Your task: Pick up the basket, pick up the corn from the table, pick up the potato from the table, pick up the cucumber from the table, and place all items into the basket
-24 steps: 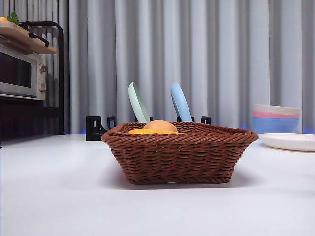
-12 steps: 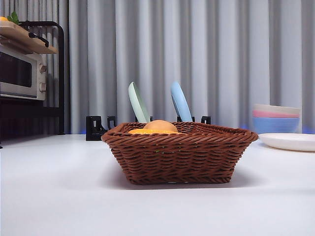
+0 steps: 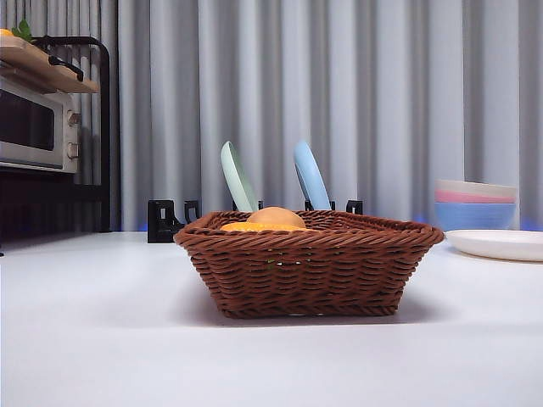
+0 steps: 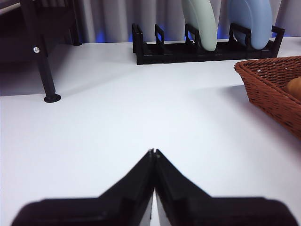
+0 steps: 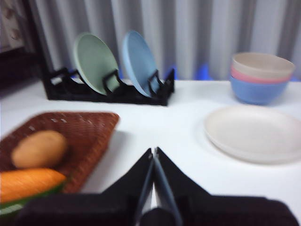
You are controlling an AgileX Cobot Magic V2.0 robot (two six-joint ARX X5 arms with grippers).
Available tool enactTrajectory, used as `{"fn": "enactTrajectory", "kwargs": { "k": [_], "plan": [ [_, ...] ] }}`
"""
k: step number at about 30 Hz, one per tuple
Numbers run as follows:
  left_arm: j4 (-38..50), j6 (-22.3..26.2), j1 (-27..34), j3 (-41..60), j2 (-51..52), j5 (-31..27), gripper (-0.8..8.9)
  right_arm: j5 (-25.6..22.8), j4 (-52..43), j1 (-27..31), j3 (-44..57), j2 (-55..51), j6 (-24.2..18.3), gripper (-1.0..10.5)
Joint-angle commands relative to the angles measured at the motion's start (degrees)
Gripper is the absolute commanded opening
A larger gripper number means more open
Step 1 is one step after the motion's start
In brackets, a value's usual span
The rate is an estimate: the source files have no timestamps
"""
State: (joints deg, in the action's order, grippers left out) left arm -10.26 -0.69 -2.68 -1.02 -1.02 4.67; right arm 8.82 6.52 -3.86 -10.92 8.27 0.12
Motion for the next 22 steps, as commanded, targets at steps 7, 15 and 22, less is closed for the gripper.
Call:
{"fn": "enactTrajectory", "kwargs": {
  "k": [7, 15, 22],
  "plan": [
    [-0.02, -0.55, 0.15, 0.81, 0.09, -0.09, -0.03, 0.26, -0.76, 4.57, 9.51, -8.22, 0.42, 0.0],
    [-0.02, -0.55, 0.15, 0.81, 0.09, -0.11, -0.03, 0.02, 2.84, 4.55, 10.58, -8.22, 0.42, 0.0],
    [-0.02, -0.55, 0.15, 0.81, 0.09, -0.11, -0.03, 0.02, 3.06, 4.55, 10.56, -7.89, 0.42, 0.0]
  ]
}}
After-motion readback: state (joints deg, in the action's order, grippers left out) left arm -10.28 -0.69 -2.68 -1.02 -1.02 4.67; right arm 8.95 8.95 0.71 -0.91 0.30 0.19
